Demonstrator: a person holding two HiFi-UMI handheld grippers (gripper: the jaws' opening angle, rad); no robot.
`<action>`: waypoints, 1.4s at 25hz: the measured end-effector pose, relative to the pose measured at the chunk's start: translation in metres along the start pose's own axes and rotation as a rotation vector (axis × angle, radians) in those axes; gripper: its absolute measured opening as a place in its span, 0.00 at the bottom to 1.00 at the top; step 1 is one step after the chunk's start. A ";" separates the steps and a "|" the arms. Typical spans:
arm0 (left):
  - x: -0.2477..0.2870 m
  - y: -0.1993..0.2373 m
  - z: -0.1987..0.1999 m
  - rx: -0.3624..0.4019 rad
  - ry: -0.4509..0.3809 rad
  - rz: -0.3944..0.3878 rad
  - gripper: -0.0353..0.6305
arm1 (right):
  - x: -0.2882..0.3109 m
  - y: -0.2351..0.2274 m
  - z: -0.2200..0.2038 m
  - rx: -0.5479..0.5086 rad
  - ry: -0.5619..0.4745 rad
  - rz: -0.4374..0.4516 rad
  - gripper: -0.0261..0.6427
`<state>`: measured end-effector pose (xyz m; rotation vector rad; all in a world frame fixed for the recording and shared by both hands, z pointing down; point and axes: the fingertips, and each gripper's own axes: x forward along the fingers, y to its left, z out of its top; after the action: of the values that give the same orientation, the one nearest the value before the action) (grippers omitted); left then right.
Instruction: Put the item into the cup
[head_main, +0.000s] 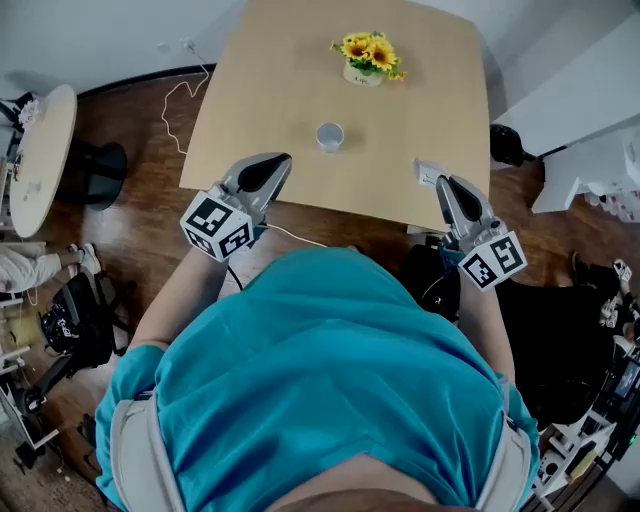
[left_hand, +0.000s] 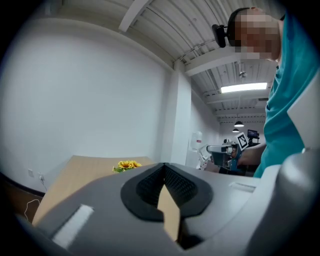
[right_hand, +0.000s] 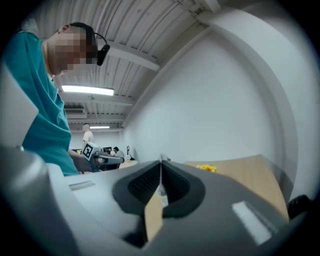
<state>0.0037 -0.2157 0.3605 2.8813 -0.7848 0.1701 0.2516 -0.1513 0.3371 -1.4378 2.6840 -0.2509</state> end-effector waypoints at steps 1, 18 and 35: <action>0.011 0.004 -0.002 -0.009 0.009 0.013 0.06 | 0.006 -0.010 0.000 -0.003 0.007 0.024 0.05; 0.084 0.077 -0.067 -0.013 0.175 -0.057 0.06 | 0.121 -0.039 -0.047 -0.089 0.159 0.109 0.05; 0.052 0.097 -0.106 -0.042 0.176 -0.099 0.06 | 0.221 0.027 -0.133 -0.501 0.505 0.267 0.05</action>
<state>-0.0086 -0.3057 0.4839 2.8099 -0.6061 0.3841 0.0867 -0.3073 0.4631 -1.2093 3.5062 0.1077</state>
